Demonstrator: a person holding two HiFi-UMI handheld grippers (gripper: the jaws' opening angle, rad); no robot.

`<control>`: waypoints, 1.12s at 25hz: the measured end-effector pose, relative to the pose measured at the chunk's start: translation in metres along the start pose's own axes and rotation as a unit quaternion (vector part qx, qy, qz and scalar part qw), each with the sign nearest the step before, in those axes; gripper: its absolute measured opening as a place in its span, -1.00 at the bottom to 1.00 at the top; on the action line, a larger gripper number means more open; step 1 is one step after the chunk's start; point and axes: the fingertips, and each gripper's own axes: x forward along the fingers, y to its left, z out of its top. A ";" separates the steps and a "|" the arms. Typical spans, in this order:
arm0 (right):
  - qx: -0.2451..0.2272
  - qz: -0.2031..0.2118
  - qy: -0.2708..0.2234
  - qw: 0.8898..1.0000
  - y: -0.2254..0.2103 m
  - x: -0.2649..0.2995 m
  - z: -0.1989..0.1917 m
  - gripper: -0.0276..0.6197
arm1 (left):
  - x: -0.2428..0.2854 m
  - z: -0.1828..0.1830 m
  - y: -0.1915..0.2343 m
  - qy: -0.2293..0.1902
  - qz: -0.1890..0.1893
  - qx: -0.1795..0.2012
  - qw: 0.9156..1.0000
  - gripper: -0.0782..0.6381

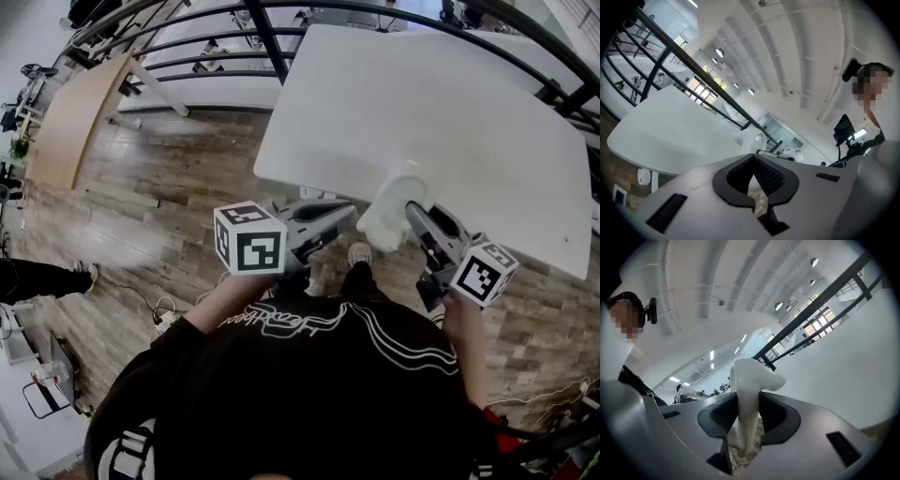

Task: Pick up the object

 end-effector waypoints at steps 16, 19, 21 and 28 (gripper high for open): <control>-0.010 0.005 -0.025 1.000 0.110 -0.058 -0.062 -0.51 | -0.076 -0.053 -0.085 -0.009 -0.038 0.041 0.998 -0.76; -0.012 0.005 -0.029 0.999 0.123 -0.060 -0.068 -0.51 | -0.086 -0.058 -0.091 -0.008 -0.043 0.044 0.998 -0.76; -0.013 0.003 -0.030 0.999 0.131 -0.063 -0.075 -0.51 | -0.092 -0.064 -0.095 -0.008 -0.046 0.046 0.998 -0.76; -0.009 -0.003 -0.035 0.999 0.139 -0.071 -0.085 -0.51 | -0.096 -0.075 -0.099 -0.004 -0.056 0.042 0.998 -0.76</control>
